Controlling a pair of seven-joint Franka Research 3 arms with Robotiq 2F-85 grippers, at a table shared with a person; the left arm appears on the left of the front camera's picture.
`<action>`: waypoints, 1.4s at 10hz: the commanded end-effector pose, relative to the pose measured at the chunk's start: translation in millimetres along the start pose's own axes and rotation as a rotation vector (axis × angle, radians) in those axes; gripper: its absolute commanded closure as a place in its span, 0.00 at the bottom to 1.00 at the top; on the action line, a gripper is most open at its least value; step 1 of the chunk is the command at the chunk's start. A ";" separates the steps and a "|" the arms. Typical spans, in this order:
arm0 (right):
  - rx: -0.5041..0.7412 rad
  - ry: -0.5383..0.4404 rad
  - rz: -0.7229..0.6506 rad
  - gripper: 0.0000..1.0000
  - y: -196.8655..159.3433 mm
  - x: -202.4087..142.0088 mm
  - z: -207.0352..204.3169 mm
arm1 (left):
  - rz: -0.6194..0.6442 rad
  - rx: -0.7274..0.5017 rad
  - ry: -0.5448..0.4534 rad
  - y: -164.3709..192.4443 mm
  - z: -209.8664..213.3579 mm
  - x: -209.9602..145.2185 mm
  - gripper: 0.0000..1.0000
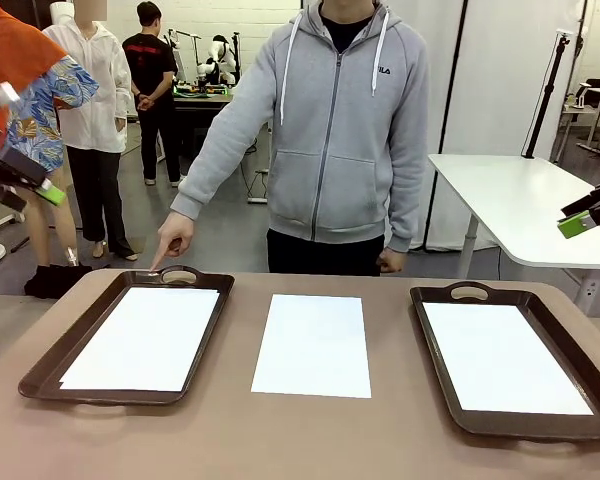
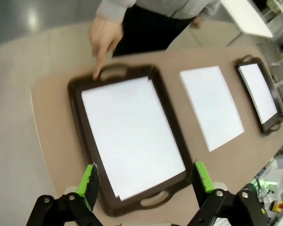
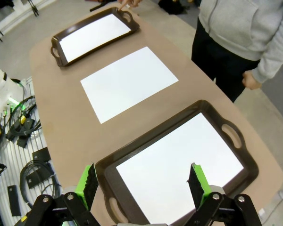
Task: Sort the A4 documents.
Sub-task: Receive the A4 Paper.
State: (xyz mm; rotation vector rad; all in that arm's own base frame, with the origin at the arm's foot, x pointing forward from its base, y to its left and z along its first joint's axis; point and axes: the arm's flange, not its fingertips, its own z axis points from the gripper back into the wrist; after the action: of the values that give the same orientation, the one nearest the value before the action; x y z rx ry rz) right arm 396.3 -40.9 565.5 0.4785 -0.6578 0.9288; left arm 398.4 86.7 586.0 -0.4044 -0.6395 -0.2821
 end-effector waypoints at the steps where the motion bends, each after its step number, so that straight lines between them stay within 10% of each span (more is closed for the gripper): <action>1: 0.004 -0.004 -0.002 0.00 0.5 -0.3 -0.2 | -0.181 -0.124 -0.146 -12.5 -2.1 -11.7 0.00; 14: 0.004 -0.004 -0.002 0.00 0.5 -0.3 -0.2 | -0.319 -0.273 0.014 -32.2 -31.7 2.1 0.00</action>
State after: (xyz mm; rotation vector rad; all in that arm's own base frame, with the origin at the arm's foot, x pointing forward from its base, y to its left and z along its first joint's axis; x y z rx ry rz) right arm 396.2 -40.9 565.6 0.4782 -0.6582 0.9288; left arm 402.1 43.3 574.7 -0.5525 -0.6613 -0.6713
